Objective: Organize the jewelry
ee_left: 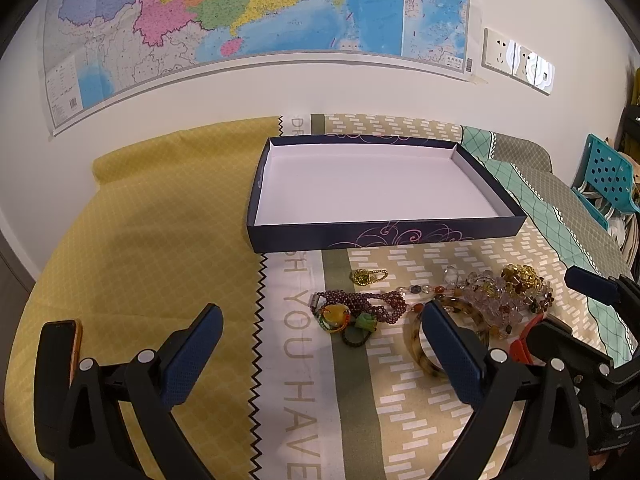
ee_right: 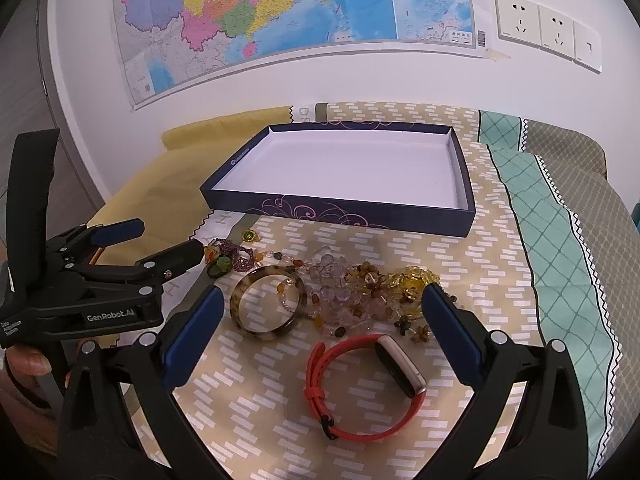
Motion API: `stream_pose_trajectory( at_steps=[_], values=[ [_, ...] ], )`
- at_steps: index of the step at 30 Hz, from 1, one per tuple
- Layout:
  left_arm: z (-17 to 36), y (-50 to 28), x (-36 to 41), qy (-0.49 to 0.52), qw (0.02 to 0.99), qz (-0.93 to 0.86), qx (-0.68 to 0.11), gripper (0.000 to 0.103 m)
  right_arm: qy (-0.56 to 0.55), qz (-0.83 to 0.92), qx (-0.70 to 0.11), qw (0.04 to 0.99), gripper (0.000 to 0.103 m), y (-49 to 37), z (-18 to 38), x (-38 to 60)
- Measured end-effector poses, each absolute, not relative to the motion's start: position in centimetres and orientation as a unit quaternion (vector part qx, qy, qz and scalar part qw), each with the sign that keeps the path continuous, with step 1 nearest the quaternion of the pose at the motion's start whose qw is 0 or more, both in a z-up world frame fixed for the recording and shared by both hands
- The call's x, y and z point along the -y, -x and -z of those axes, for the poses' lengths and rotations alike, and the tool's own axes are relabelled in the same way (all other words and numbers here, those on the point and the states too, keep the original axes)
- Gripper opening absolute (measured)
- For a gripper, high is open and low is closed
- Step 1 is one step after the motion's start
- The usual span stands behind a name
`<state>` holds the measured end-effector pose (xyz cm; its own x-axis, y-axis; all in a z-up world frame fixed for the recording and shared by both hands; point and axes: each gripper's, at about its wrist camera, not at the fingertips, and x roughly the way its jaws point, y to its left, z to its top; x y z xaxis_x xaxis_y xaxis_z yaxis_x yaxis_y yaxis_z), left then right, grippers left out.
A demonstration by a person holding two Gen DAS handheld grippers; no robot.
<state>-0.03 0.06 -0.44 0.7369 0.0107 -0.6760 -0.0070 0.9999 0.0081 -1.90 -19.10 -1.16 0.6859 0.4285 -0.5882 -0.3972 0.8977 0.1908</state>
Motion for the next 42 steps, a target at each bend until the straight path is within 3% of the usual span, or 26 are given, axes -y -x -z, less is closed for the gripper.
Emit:
stream_pose_trajectory(
  at_steps=[42],
  values=[
    [0.76, -0.13, 0.03, -0.002, 0.929, -0.001, -0.369, 0.096, -0.03, -0.234, -0.33, 0.914, 0.097, 1.87, 1.03, 19.05]
  ],
)
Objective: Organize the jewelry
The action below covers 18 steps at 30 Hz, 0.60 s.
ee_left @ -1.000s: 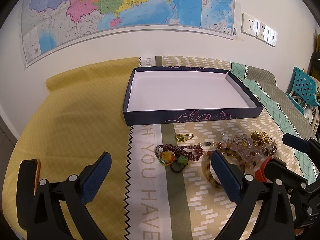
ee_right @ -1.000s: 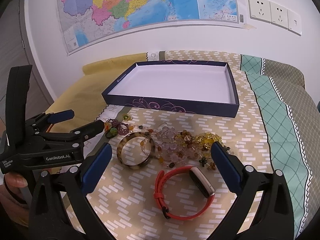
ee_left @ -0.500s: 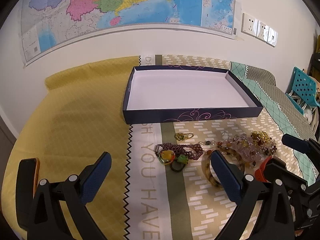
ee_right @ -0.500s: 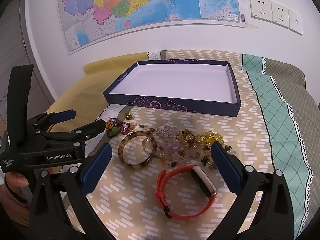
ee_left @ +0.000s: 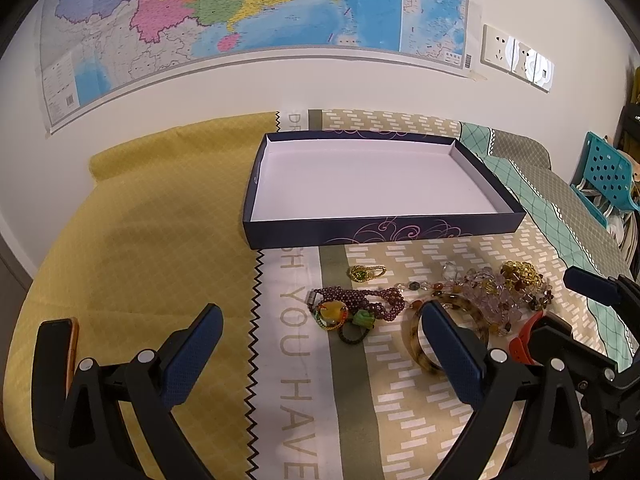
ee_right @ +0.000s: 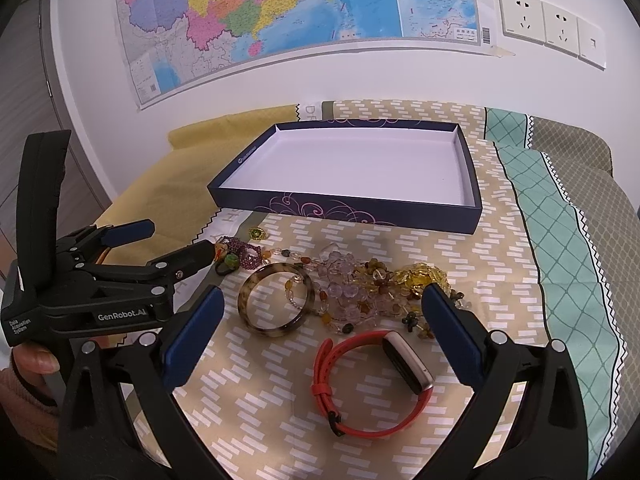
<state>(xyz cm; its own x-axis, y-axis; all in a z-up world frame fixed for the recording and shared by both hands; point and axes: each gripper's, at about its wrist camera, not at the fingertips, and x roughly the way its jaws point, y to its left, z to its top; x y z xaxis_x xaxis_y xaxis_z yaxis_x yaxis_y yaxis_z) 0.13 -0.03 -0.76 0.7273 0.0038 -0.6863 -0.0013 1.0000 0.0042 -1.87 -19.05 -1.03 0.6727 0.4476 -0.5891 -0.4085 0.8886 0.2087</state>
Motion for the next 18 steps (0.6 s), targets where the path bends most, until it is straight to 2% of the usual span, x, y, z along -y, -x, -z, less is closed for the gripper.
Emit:
stream_pose_trajectory(
  at_steps=[18],
  values=[
    [0.72, -0.27, 0.27, -0.006, 0.929, 0.003, -0.37, 0.096, -0.033, -0.237, -0.331, 0.913, 0.097, 1.82, 1.01, 19.15]
  ],
)
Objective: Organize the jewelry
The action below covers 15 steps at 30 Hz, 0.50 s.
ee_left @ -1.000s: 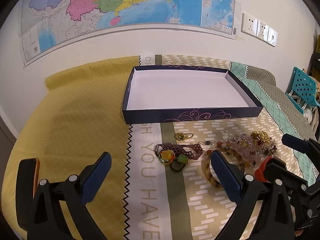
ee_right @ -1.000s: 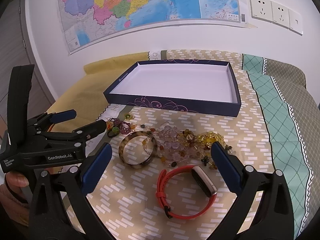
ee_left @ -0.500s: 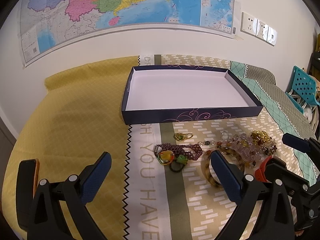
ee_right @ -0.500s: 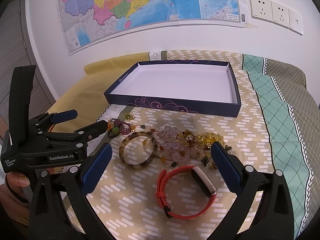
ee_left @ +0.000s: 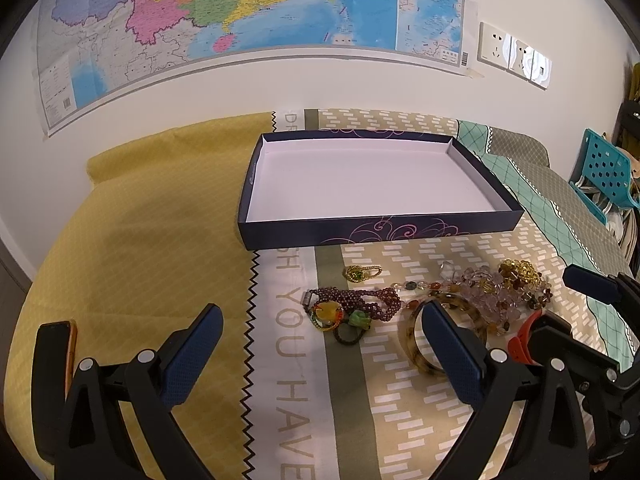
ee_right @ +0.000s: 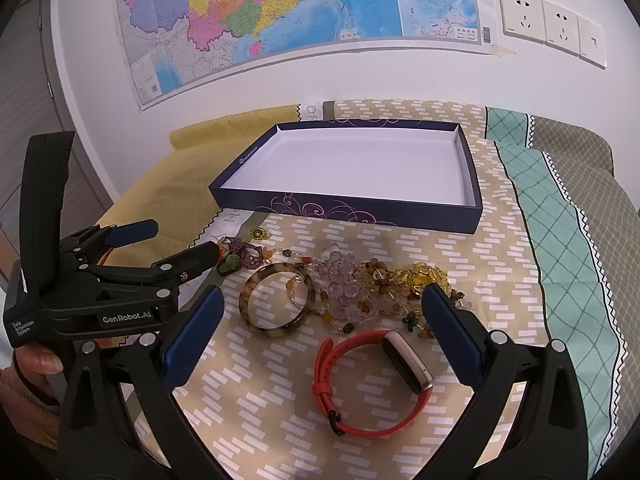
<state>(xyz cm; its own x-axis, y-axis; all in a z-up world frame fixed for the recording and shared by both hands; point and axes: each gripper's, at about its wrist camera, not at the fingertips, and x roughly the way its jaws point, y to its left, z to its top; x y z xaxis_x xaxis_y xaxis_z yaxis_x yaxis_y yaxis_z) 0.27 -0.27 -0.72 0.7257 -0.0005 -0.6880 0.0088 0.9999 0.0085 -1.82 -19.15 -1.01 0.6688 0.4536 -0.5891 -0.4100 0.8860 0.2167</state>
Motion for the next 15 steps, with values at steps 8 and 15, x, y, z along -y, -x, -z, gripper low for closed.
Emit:
stream_pose_trajectory(
  at_steps=[8, 15],
  values=[
    [0.81, -0.19, 0.47, -0.006, 0.929, 0.005, -0.371, 0.096, -0.035, -0.234, -0.332, 0.913, 0.097, 1.95, 1.11, 19.29],
    [1.05, -0.12, 0.93, -0.01, 0.927, 0.011, -0.374, 0.096, -0.036, -0.232, -0.334, 0.913, 0.097, 2.11, 1.16, 19.52]
  ],
)
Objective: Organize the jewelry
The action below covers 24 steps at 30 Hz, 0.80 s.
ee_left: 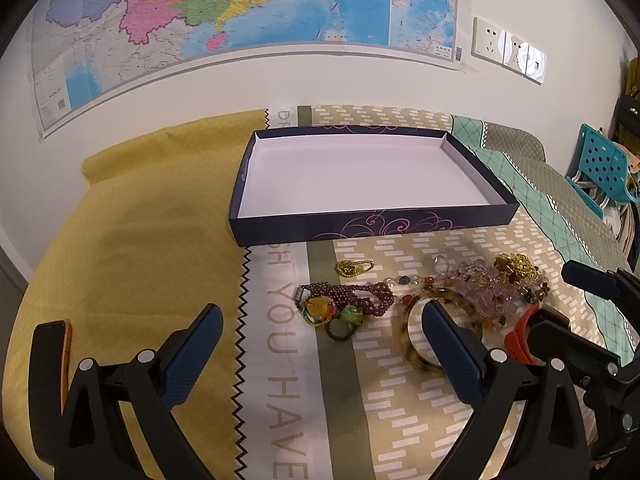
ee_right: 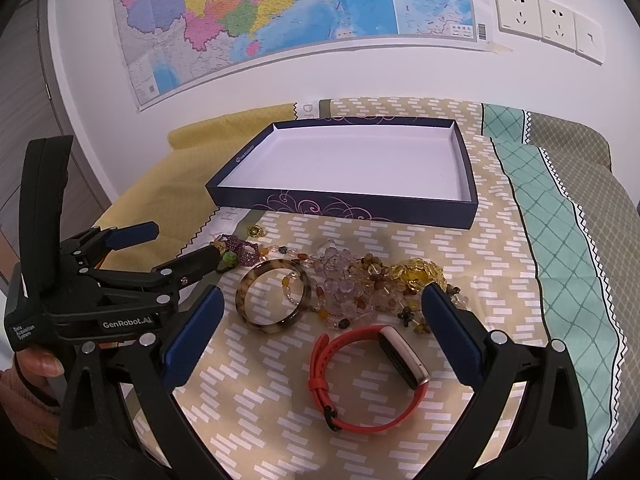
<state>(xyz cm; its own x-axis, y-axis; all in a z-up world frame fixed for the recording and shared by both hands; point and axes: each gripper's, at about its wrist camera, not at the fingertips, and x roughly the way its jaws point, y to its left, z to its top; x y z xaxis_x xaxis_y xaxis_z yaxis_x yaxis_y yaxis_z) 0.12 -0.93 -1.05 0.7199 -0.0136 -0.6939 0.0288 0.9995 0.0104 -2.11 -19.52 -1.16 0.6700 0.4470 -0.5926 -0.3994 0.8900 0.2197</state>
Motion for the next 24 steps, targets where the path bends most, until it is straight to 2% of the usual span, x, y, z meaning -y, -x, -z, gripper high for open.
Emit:
stream_pose_trajectory(
  at_steps=[15, 21, 24],
  values=[
    [2.0, -0.5, 1.9, -0.019, 0.919, 0.046, -0.392, 0.096, -0.044, -0.21, -0.359, 0.908, 0.097, 2.6, 2.2, 21.3],
    [2.7, -0.5, 3.3, -0.028, 0.91, 0.083, -0.404, 0.086, -0.068, -0.194, -0.392, 0.897, 0.096, 3.5, 3.9, 23.4],
    [2.8, -0.7, 3.8, -0.033, 0.907, 0.099, -0.408, 0.077, -0.074, -0.195, -0.407, 0.889, 0.085, 3.9, 4.6, 24.1]
  ],
)
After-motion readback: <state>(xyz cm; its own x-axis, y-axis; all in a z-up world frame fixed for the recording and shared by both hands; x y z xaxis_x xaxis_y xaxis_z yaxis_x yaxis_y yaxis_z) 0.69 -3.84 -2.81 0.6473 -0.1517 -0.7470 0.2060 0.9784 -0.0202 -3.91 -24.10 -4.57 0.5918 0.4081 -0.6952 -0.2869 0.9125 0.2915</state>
